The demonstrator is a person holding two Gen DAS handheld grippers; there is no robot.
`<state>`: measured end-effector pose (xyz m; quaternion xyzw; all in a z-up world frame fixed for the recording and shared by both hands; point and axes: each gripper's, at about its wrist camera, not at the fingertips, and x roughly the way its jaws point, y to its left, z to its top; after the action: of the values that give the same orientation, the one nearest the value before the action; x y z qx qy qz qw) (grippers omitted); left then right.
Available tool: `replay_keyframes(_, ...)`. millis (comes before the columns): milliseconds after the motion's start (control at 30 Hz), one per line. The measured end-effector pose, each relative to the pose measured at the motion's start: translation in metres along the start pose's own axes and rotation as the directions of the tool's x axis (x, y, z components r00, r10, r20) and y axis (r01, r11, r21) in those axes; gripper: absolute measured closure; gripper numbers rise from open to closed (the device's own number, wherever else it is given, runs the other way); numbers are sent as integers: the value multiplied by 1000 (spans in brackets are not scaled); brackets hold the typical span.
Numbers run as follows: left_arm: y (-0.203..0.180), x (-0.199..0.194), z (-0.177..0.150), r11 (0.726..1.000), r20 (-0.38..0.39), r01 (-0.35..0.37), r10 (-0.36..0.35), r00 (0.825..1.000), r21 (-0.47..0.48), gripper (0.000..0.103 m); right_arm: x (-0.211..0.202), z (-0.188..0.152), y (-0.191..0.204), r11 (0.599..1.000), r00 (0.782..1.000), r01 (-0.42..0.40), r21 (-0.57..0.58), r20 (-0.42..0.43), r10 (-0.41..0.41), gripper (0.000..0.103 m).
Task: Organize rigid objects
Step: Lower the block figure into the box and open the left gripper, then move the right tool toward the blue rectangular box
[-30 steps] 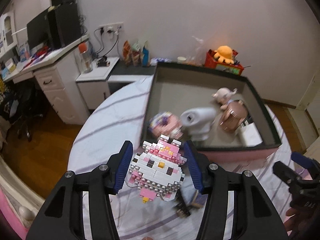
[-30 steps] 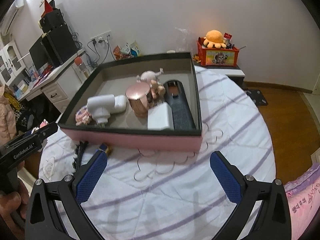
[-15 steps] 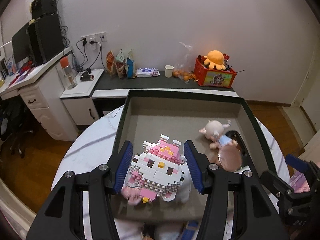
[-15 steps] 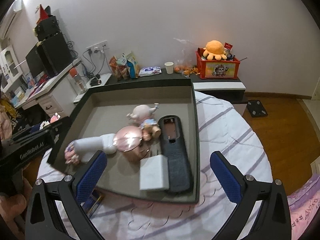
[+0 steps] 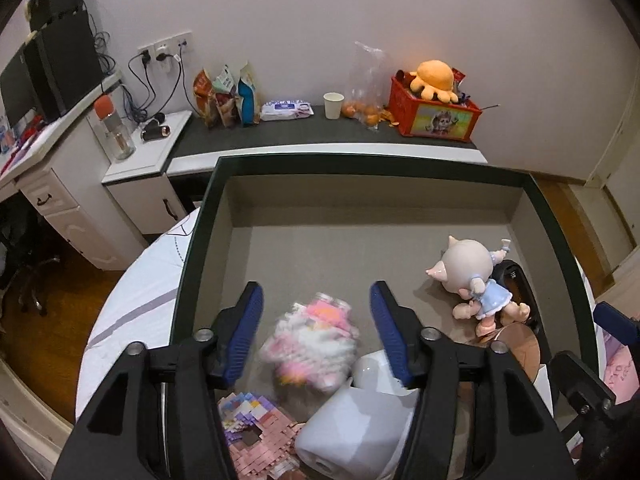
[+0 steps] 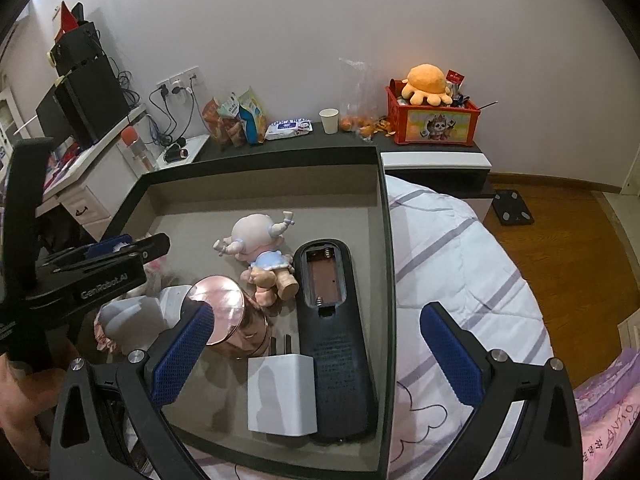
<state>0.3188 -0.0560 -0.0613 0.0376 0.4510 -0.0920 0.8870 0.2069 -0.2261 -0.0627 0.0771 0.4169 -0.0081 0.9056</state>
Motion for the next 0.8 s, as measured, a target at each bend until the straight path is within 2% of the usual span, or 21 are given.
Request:
replay_keyframes(67, 2, -1, 0, 1000, 1, -2, 2, 1000, -12, 17, 1, 0, 2, 1000, 1000, -4, -2, -5, 4, 0)
replay_keyframes(133, 4, -7, 0, 1000, 18, -4, 4, 1000, -20, 5, 0, -1, 5, 1000, 1000, -7, -7, -5, 7, 0)
replay_keyframes(167, 4, -10, -1, 1000, 24, -11, 12, 1000, -22, 4, -2, -2, 6, 1000, 1000, -6, -10, -3, 6, 0)
replay_keyframes(300, 7, -25, -6, 999, 37, -19, 20, 999, -28, 0, -14, -4, 8, 1000, 1000, -1, -10, 14, 1, 0)
replay_keyframes(533, 12, -74, -20, 998, 122, -49, 53, 991, -42, 0, -47, -15, 16, 1000, 998, -2, -14, 56, 3, 0)
replay_keyframes(800, 25, -127, -55, 996, 165, -48, 59, 984, -72, 0, -88, -34, 24, 1000, 995, -8, -2, 103, 8, 0)
